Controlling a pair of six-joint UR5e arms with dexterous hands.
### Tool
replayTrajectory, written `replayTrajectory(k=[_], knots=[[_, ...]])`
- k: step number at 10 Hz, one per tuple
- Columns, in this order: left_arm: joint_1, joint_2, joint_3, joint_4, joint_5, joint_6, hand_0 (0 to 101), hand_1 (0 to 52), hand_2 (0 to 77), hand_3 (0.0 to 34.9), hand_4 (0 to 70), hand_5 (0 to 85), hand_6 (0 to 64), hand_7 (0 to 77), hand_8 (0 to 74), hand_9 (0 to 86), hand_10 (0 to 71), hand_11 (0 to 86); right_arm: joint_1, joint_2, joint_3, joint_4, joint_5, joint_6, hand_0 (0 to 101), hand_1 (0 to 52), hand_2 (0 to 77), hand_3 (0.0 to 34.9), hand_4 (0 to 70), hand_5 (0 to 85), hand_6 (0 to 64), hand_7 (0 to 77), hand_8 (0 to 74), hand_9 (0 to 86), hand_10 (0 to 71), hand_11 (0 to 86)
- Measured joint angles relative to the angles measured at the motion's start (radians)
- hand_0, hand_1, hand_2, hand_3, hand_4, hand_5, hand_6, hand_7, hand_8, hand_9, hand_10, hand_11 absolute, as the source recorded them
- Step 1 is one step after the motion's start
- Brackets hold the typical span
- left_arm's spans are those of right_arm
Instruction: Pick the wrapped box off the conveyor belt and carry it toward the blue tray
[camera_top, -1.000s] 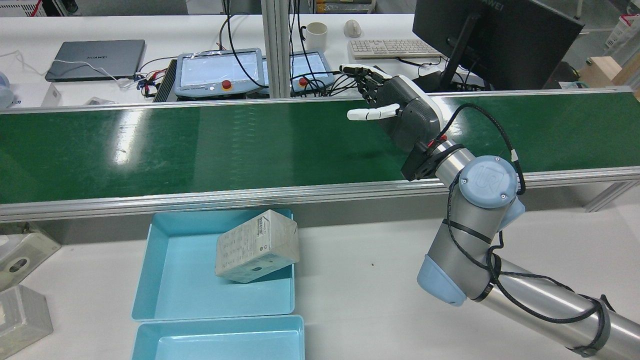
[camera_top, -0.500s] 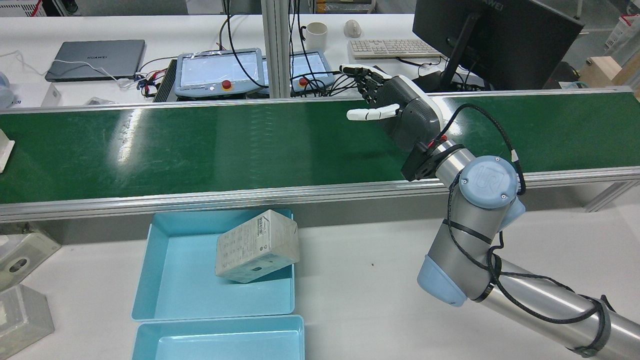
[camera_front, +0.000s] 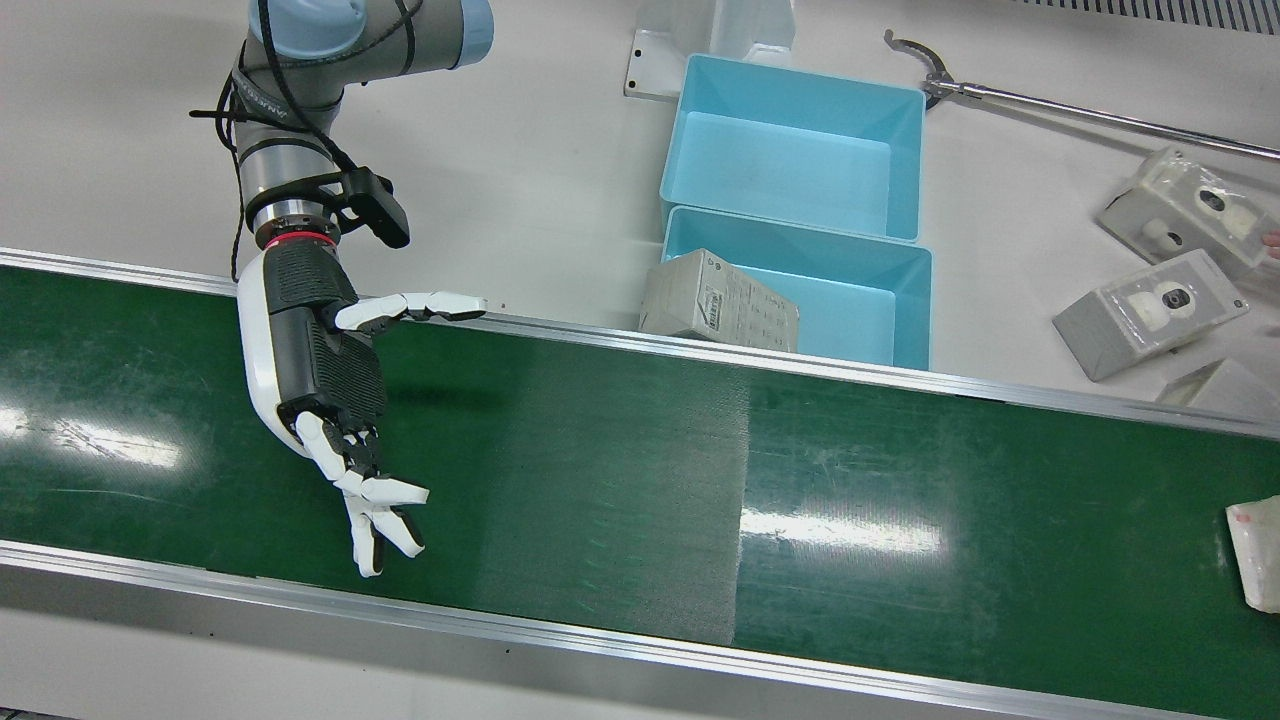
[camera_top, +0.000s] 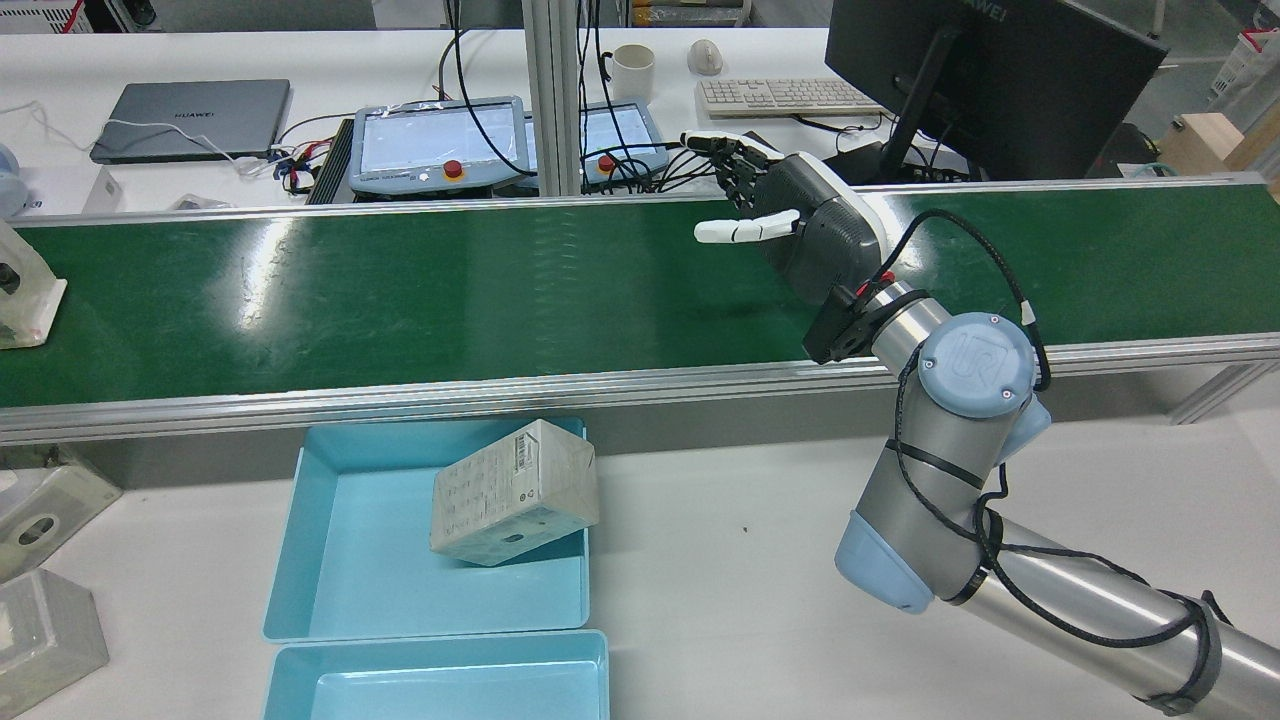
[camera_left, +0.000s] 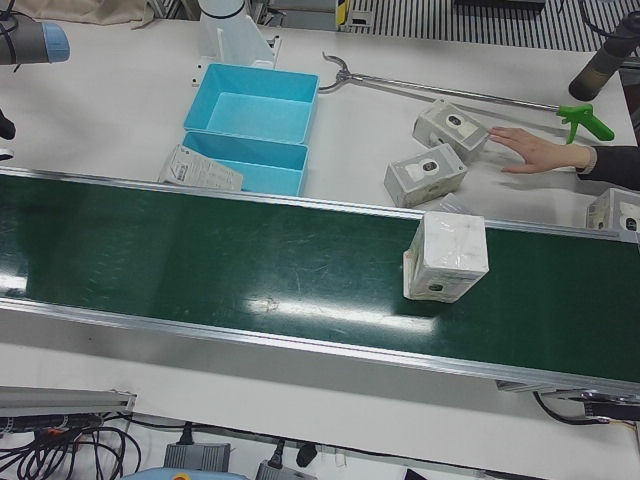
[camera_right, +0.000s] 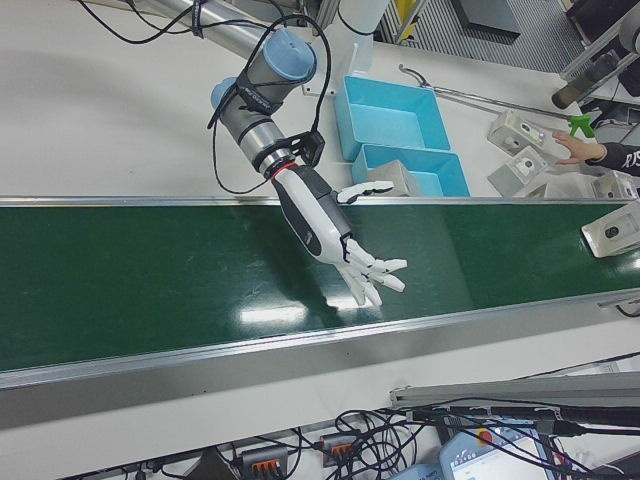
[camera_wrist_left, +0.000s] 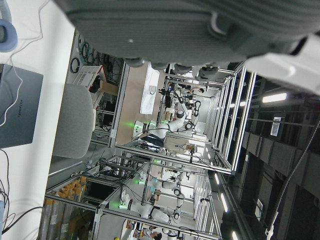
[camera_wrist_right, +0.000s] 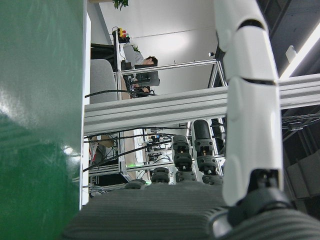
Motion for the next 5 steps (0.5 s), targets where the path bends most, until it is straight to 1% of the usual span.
replayTrajectory(k=[4, 5], knots=[[0.000, 0.000, 0.000, 0.000, 0.000, 0.000, 0, 0.0, 0.5, 0.0, 0.0, 1.1, 0.5, 0.0, 0.5, 0.5, 0.0, 0.5, 0.003, -0.001, 0.000, 0.000, 0.000, 0.000, 50, 17.5, 14.2, 0.0, 13.1, 26.2, 6.0, 7.1, 2.2, 4.4, 0.0, 0.5], [0.000, 0.000, 0.000, 0.000, 0.000, 0.000, 0, 0.0, 0.5, 0.0, 0.0, 1.1, 0.5, 0.0, 0.5, 0.5, 0.0, 0.5, 0.004, -0.001, 0.000, -0.001, 0.001, 0.000, 50, 17.5, 14.2, 0.0, 12.0, 26.7, 6.0, 7.1, 2.2, 4.4, 0.0, 0.5]])
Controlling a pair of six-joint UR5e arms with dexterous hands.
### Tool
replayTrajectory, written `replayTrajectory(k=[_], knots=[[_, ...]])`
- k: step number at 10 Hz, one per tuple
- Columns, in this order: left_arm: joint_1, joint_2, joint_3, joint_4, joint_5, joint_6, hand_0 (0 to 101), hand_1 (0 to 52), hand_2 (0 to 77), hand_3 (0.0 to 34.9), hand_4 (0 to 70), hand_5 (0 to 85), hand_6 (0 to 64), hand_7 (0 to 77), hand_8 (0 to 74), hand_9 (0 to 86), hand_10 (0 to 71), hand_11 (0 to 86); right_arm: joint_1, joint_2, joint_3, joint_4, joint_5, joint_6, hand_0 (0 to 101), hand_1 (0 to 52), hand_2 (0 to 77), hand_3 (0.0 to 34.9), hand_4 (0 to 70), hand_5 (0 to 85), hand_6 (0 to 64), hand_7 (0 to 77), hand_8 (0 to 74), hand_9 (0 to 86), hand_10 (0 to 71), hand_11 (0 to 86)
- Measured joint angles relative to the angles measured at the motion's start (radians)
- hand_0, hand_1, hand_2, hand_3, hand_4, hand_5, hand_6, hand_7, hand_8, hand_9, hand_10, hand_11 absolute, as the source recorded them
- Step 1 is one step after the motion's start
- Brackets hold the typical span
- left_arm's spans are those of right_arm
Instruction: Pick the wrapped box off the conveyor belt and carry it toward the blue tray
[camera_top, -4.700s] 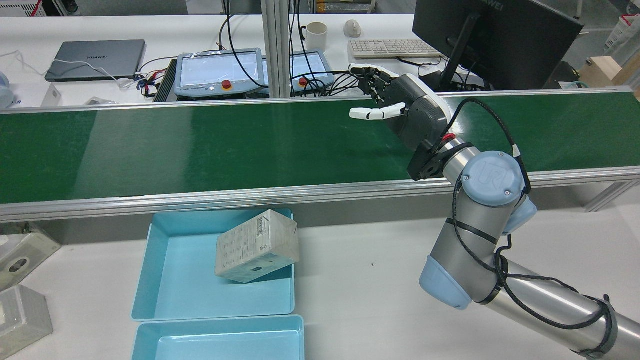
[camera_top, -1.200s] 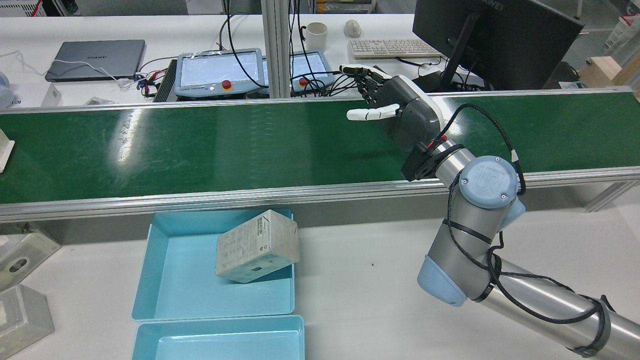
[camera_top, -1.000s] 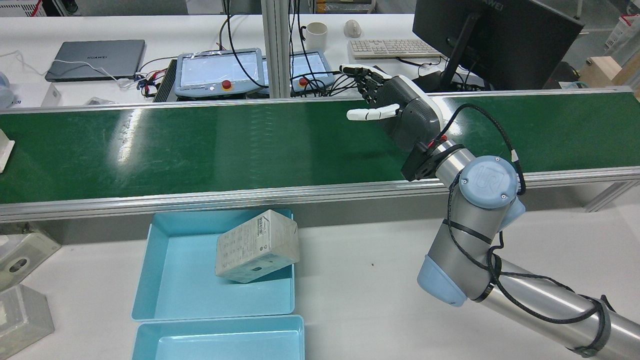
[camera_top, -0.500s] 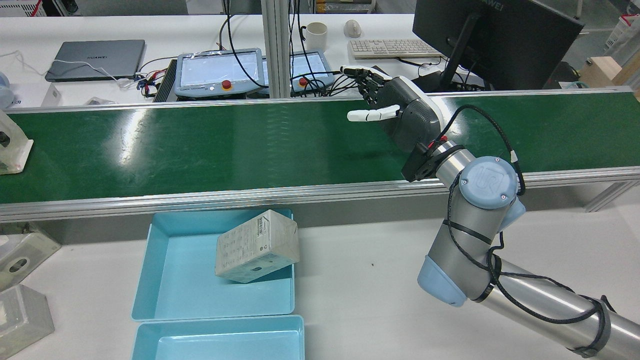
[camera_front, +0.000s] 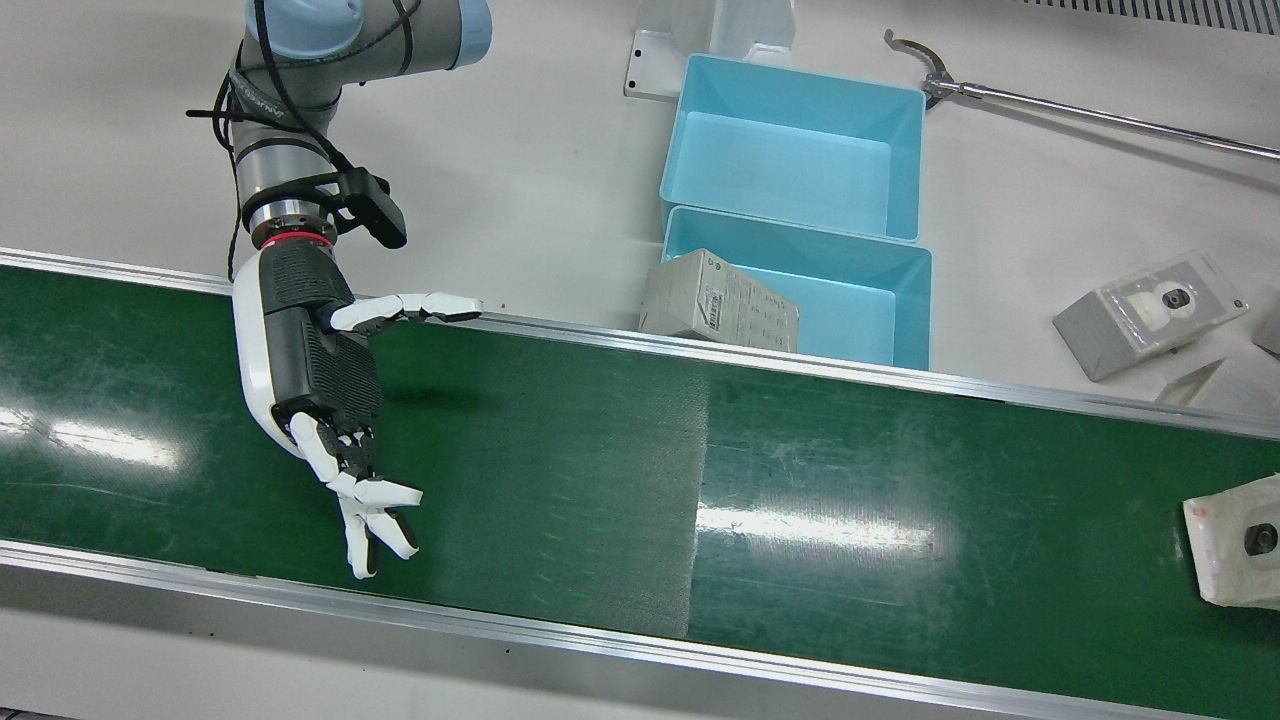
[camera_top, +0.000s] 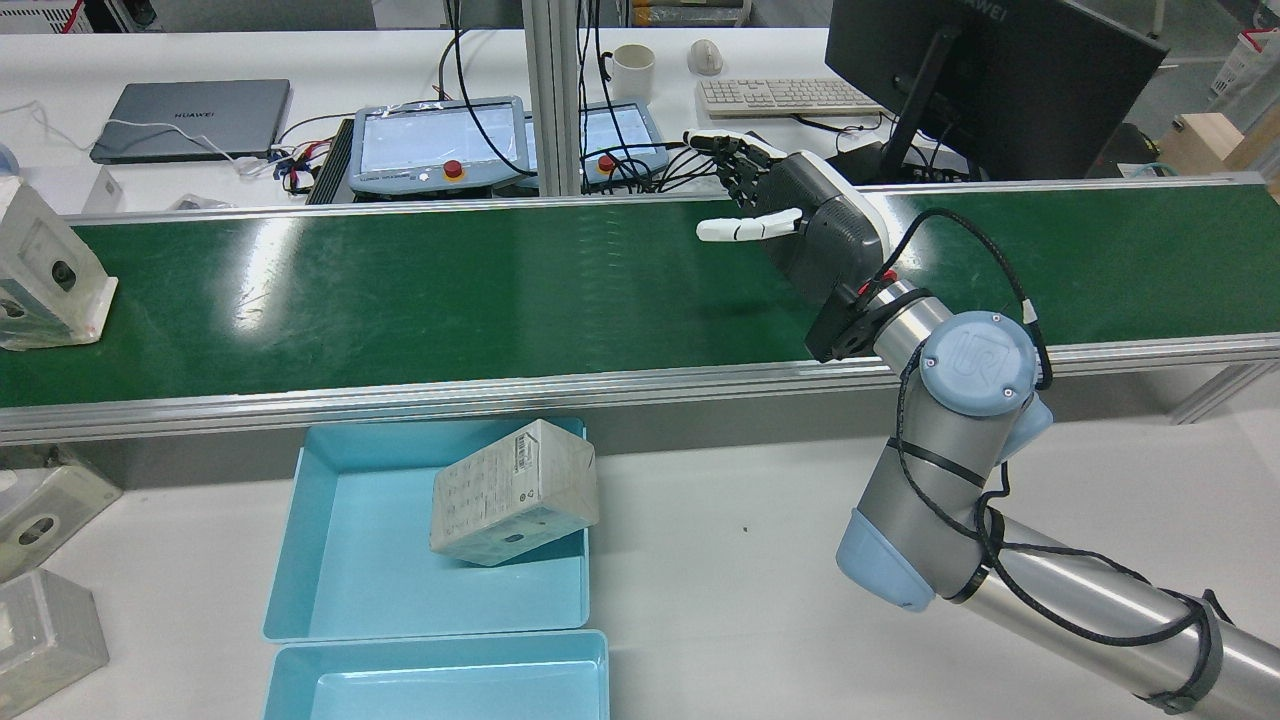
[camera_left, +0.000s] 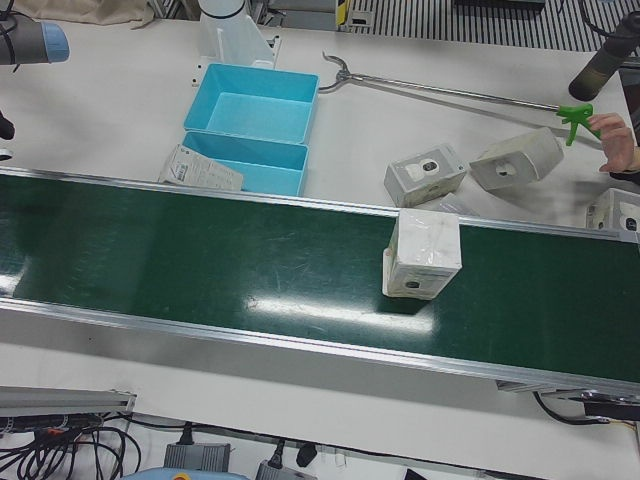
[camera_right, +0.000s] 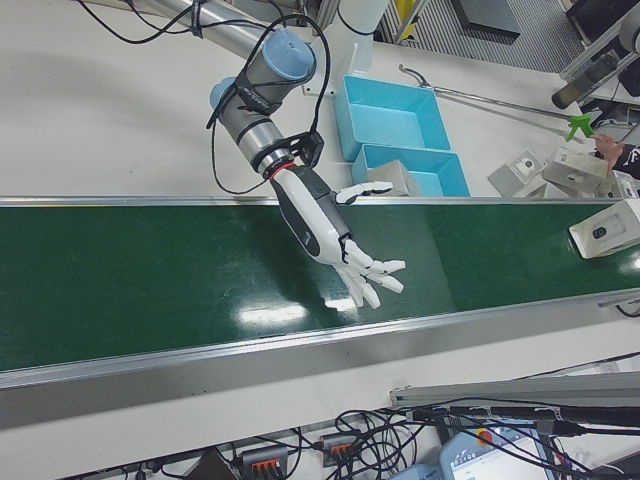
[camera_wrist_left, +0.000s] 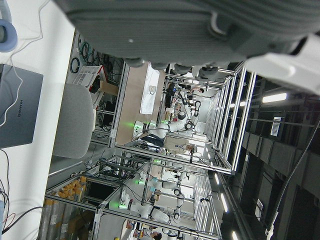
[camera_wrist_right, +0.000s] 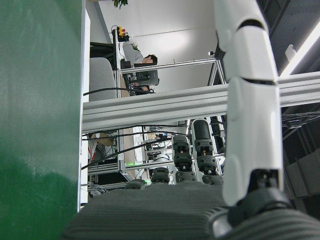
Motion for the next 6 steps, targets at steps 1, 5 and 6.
replayTrajectory(k=[1, 5, 6], knots=[[0.000, 0.000, 0.000, 0.000, 0.000, 0.000, 0, 0.0, 0.5, 0.0, 0.0, 1.1, 0.5, 0.0, 0.5, 0.5, 0.5, 0.5, 0.000, 0.000, -0.001, 0.000, 0.000, 0.000, 50, 17.5, 14.2, 0.0, 13.1, 26.7, 6.0, 7.1, 2.2, 4.4, 0.0, 0.5], [0.000, 0.000, 0.000, 0.000, 0.000, 0.000, 0, 0.0, 1.1, 0.0, 0.0, 1.1, 0.5, 0.0, 0.5, 0.5, 0.5, 0.5, 0.001, 0.000, 0.000, 0.000, 0.001, 0.001, 50, 17.5, 13.6, 0.0, 13.1, 26.7, 6.0, 7.1, 2.2, 4.4, 0.0, 0.5], [0.000, 0.000, 0.000, 0.000, 0.000, 0.000, 0, 0.0, 1.1, 0.0, 0.0, 1.1, 0.5, 0.5, 0.5, 0.5, 0.5, 0.5, 0.001, 0.000, 0.000, 0.000, 0.001, 0.001, 50, 17.5, 13.6, 0.0, 13.1, 26.7, 6.0, 7.1, 2.2, 4.4, 0.0, 0.5]])
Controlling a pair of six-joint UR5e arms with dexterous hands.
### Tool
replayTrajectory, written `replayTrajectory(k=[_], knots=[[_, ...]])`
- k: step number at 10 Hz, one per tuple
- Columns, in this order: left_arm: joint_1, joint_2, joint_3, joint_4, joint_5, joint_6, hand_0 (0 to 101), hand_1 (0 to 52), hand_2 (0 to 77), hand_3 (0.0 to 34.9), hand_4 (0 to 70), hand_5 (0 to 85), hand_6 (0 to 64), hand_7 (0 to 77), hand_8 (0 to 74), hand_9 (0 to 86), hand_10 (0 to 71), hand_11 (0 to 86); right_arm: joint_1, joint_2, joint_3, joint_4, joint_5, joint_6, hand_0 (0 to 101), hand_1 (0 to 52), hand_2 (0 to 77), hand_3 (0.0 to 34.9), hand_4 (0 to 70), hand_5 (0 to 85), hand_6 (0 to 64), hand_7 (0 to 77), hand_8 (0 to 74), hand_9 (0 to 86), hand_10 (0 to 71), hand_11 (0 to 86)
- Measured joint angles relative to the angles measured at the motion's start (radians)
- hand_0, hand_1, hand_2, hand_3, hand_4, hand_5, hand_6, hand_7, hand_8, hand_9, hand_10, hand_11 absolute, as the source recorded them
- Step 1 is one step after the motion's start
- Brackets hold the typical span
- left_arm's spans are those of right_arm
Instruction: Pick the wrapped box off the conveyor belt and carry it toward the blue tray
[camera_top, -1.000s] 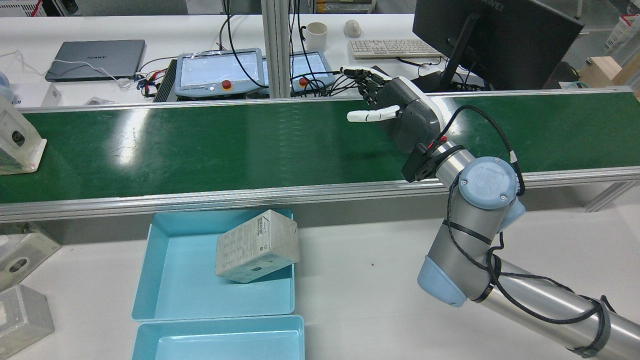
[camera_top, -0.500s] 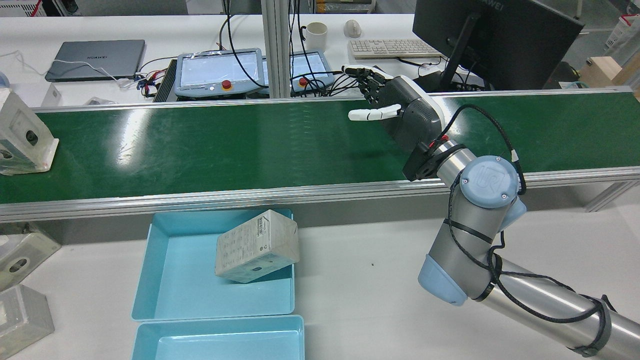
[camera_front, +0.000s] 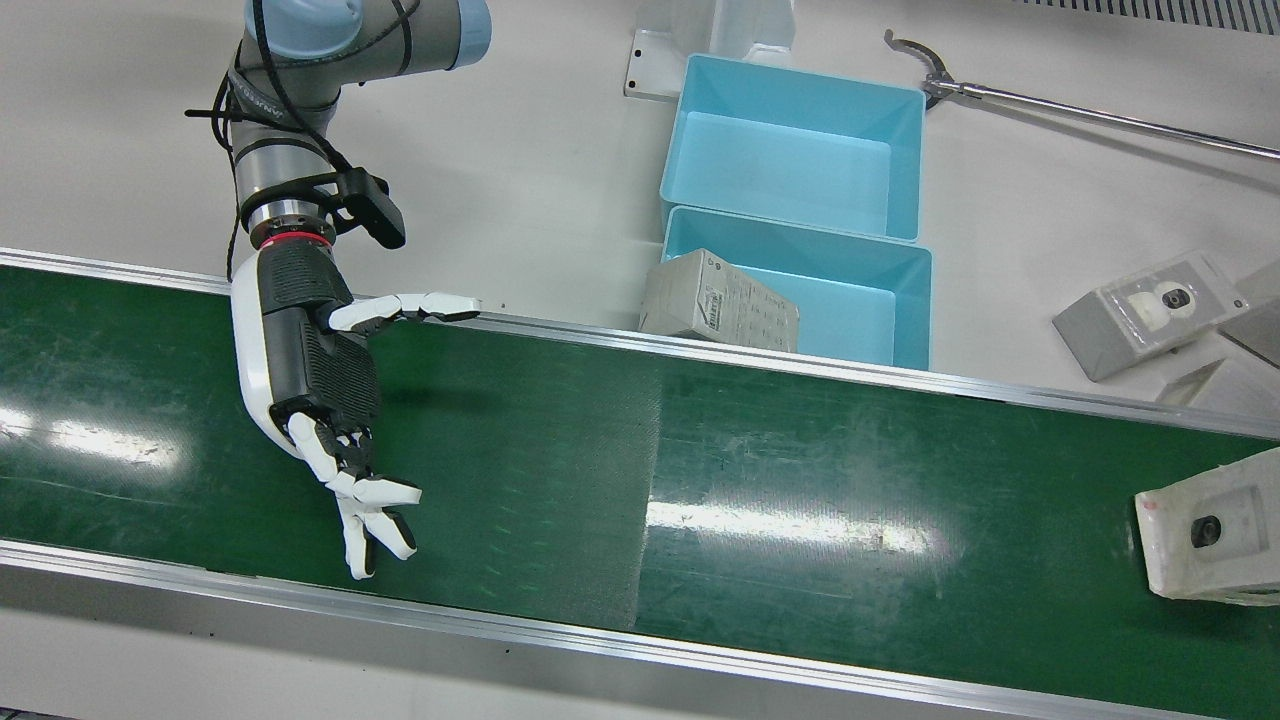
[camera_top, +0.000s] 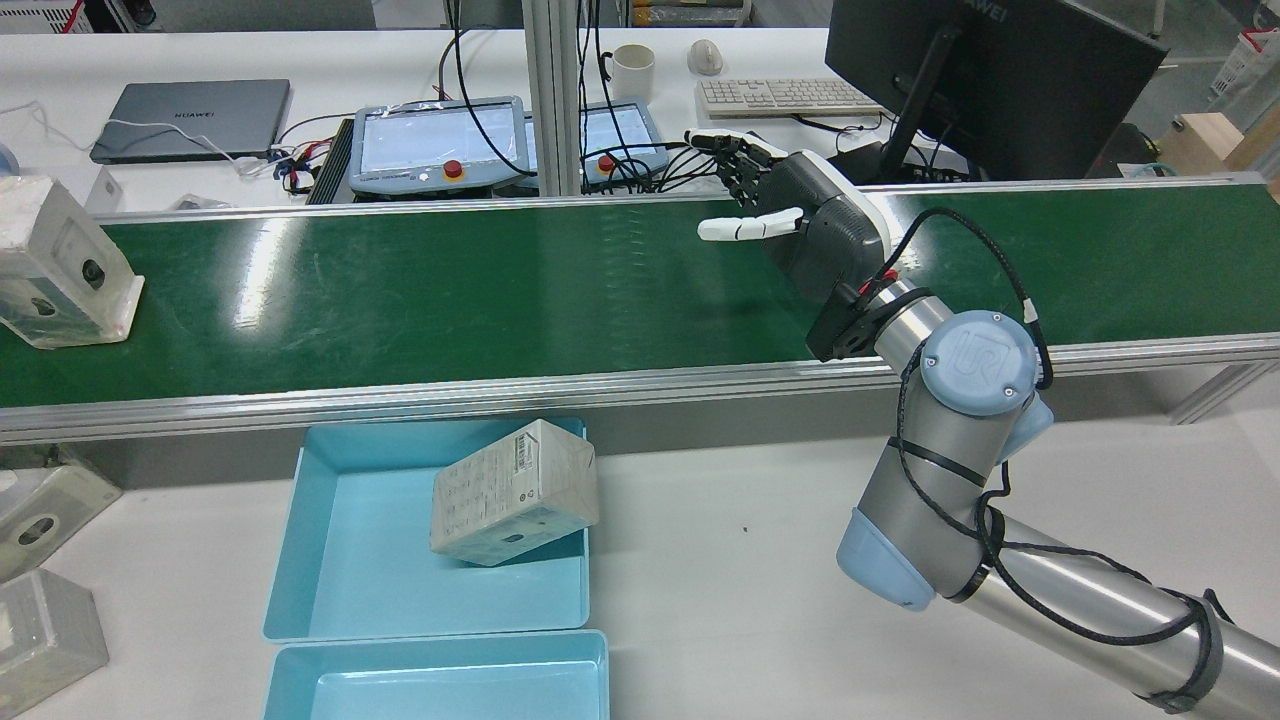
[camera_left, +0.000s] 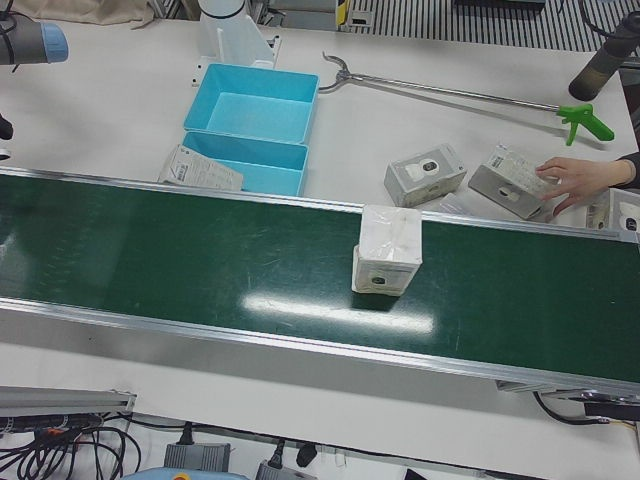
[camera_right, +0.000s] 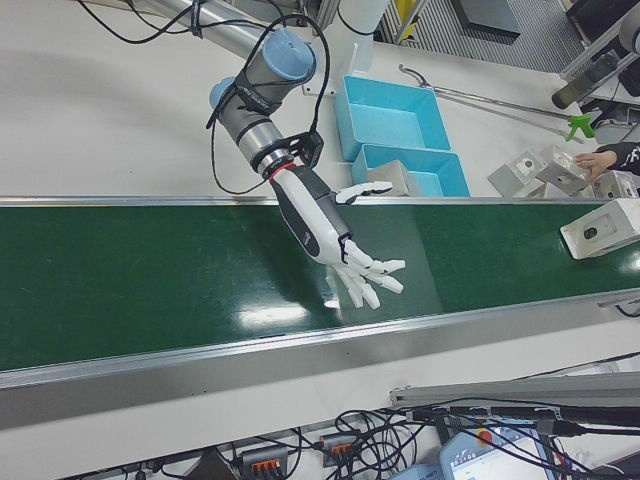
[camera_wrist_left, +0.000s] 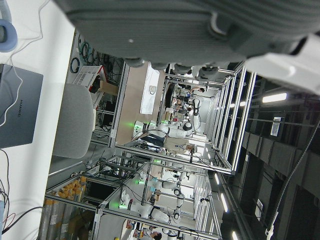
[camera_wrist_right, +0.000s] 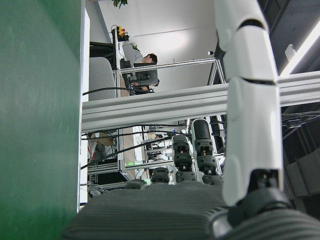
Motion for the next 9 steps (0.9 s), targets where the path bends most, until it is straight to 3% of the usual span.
replayTrajectory(k=[3, 9], knots=[[0.000, 0.000, 0.000, 0.000, 0.000, 0.000, 0, 0.0, 1.1, 0.0, 0.0, 1.1, 0.5, 0.5, 0.5, 0.0, 0.0, 0.5, 0.001, 0.000, 0.000, 0.000, 0.000, 0.000, 50, 17.5, 13.6, 0.0, 10.4, 26.7, 6.0, 7.1, 2.2, 4.4, 0.0, 0.5], [0.000, 0.000, 0.000, 0.000, 0.000, 0.000, 0, 0.0, 1.1, 0.0, 0.0, 1.1, 0.5, 0.0, 0.5, 0.0, 0.5, 0.5, 0.001, 0.001, 0.000, 0.000, 0.000, 0.000, 50, 17.5, 13.6, 0.0, 12.0, 26.7, 6.0, 7.1, 2.2, 4.4, 0.0, 0.5]])
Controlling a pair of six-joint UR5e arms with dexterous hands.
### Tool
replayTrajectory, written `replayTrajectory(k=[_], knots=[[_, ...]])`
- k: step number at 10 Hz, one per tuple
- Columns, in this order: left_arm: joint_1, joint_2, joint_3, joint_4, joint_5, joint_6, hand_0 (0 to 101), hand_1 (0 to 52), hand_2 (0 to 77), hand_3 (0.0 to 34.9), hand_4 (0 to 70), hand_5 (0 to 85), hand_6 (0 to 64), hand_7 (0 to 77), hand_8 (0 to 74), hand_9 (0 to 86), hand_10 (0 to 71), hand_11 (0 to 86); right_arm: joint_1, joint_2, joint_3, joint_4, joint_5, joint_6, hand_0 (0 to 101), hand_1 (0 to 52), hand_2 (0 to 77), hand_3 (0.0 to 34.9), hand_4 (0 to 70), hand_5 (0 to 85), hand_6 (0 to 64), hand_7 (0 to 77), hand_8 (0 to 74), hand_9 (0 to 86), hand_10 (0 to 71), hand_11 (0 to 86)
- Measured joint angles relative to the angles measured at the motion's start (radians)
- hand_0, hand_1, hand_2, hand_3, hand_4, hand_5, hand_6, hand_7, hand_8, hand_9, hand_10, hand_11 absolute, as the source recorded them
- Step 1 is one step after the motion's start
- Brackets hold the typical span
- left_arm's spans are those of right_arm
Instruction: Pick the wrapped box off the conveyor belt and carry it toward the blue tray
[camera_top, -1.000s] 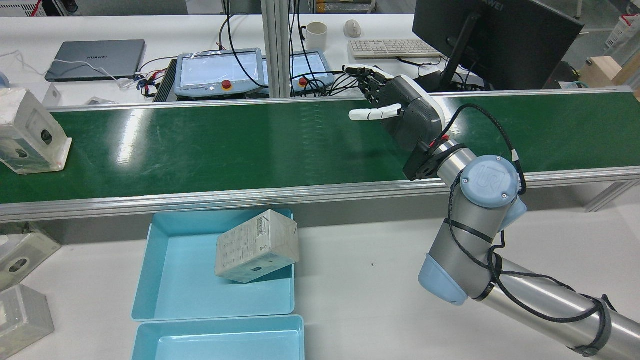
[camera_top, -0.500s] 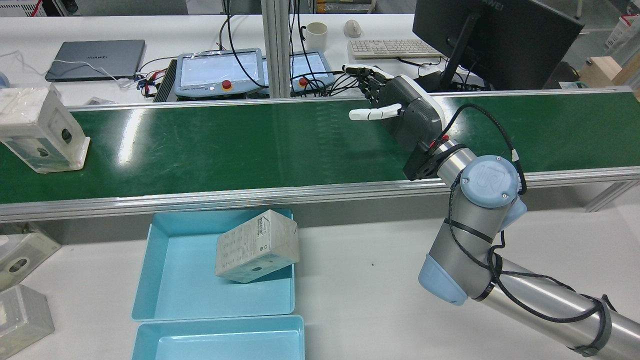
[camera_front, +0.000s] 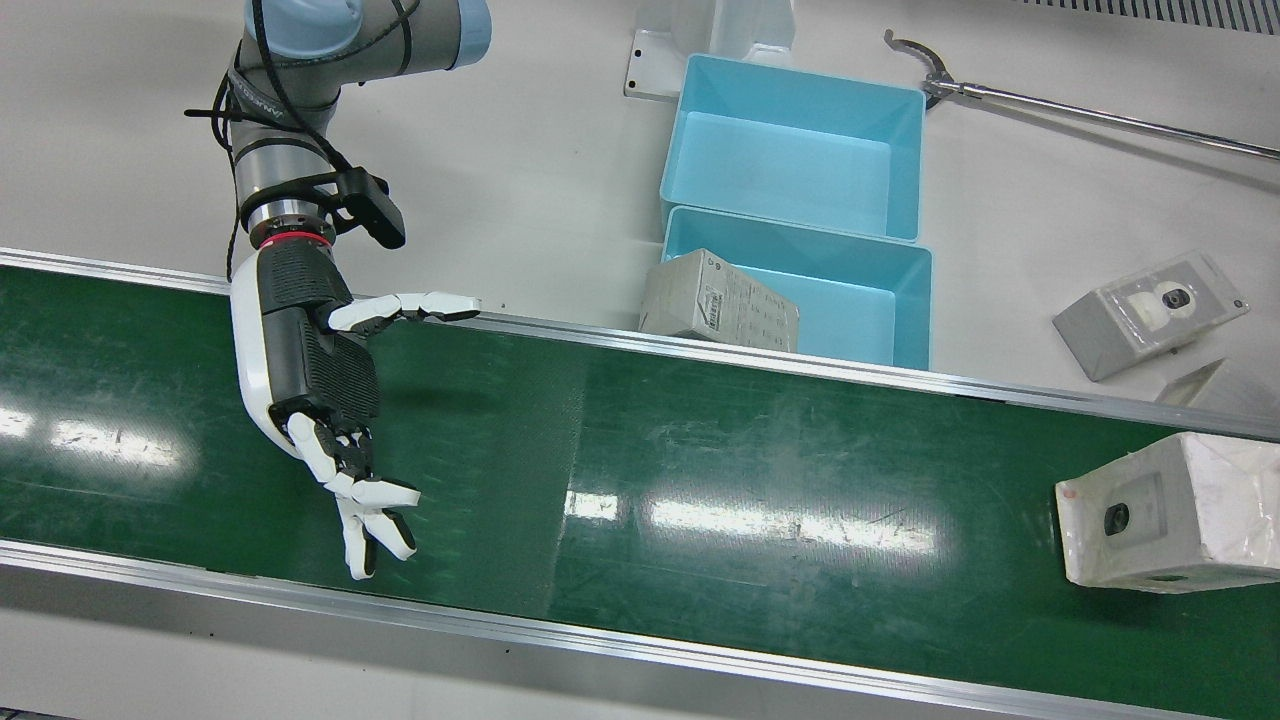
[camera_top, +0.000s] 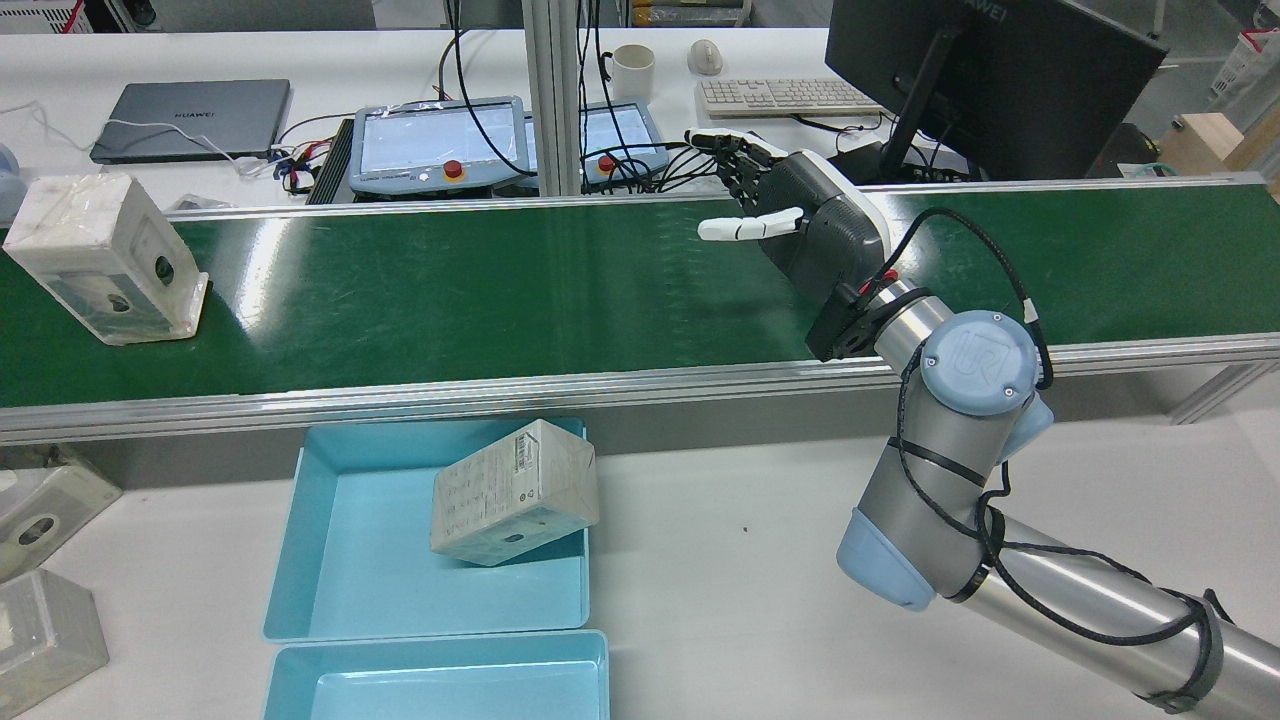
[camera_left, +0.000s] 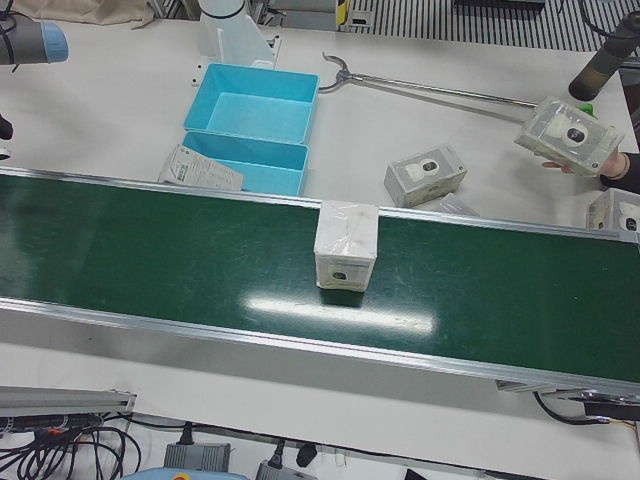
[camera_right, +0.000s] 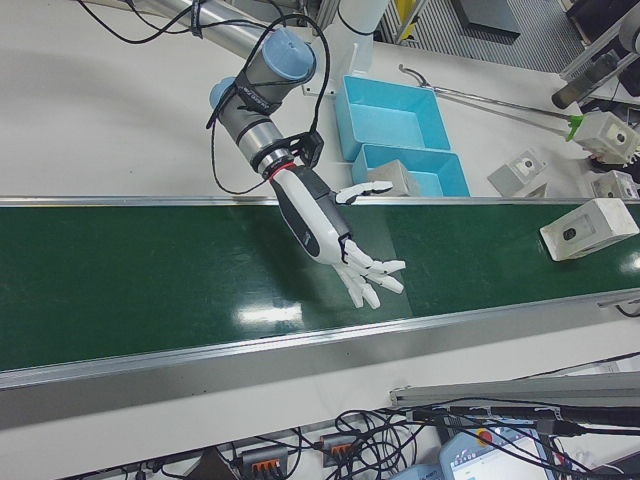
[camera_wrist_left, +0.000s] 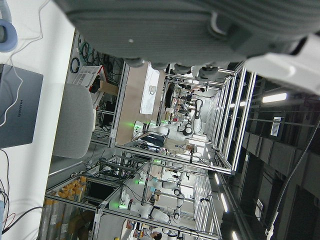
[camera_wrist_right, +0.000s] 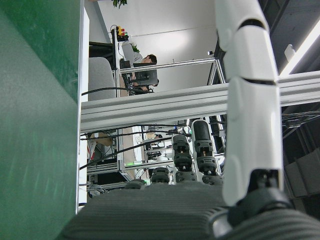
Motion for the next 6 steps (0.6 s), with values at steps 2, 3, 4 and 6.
replayTrajectory(k=[2, 3, 4, 6], knots=[[0.000, 0.000, 0.000, 0.000, 0.000, 0.000, 0, 0.0, 0.5, 0.0, 0.0, 1.1, 0.5, 0.5, 0.5, 0.0, 0.5, 0.5, 0.001, 0.000, 0.000, 0.000, 0.000, 0.001, 50, 17.5, 13.6, 0.0, 12.0, 26.7, 6.0, 7.1, 2.2, 4.4, 0.0, 0.5], [0.000, 0.000, 0.000, 0.000, 0.000, 0.000, 0, 0.0, 0.5, 0.0, 0.0, 1.1, 0.5, 0.5, 0.5, 0.0, 0.5, 0.5, 0.003, 0.000, 0.000, 0.000, 0.000, 0.001, 50, 17.5, 13.6, 0.0, 12.0, 26.7, 6.0, 7.1, 2.2, 4.4, 0.0, 0.5], [0.000, 0.000, 0.000, 0.000, 0.000, 0.000, 0, 0.0, 0.5, 0.0, 0.0, 1.1, 0.5, 0.5, 0.5, 0.0, 0.5, 0.5, 0.004, -0.001, 0.000, 0.000, 0.000, 0.002, 50, 17.5, 13.6, 0.0, 12.0, 26.7, 6.0, 7.1, 2.2, 4.4, 0.0, 0.5], [0.000, 0.000, 0.000, 0.000, 0.000, 0.000, 0, 0.0, 1.1, 0.0, 0.0, 1.1, 0.5, 0.5, 0.5, 0.5, 0.0, 0.5, 0.003, -0.001, 0.000, 0.000, 0.000, 0.002, 50, 17.5, 13.6, 0.0, 12.0, 26.7, 6.0, 7.1, 2.2, 4.4, 0.0, 0.5]])
